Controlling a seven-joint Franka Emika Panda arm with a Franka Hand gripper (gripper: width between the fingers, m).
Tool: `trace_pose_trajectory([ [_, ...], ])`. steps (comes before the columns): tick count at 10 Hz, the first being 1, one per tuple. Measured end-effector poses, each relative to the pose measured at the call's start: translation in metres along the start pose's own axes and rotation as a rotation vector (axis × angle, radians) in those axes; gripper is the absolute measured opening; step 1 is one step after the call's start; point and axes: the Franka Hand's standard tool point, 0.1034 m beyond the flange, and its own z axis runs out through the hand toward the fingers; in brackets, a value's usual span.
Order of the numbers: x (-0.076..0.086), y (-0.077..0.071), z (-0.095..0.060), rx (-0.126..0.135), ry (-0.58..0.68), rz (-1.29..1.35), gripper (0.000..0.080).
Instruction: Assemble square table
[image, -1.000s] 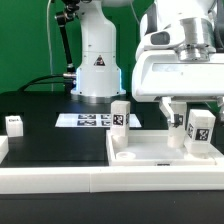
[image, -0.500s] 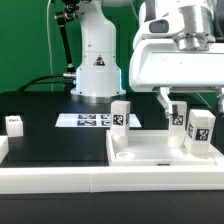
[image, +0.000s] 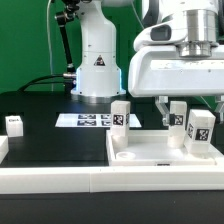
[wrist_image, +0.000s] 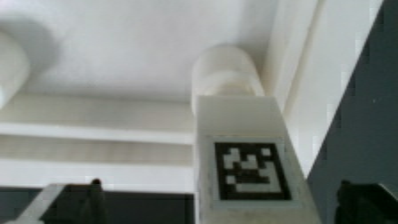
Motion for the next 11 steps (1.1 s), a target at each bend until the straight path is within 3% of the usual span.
trace_pose_trajectory([
  [4,0.001,-0.008,-0.007,0.028,-0.273,0.023,0.0649],
  [8,0.017,0.001,-0.012,0.029,-0.255,0.042,0.0649],
  [10,0.017,-0.002,-0.011,0.029,-0.253,0.054,0.0649],
  [11,0.017,-0.002,-0.011,0.029,-0.252,0.054,0.0527],
])
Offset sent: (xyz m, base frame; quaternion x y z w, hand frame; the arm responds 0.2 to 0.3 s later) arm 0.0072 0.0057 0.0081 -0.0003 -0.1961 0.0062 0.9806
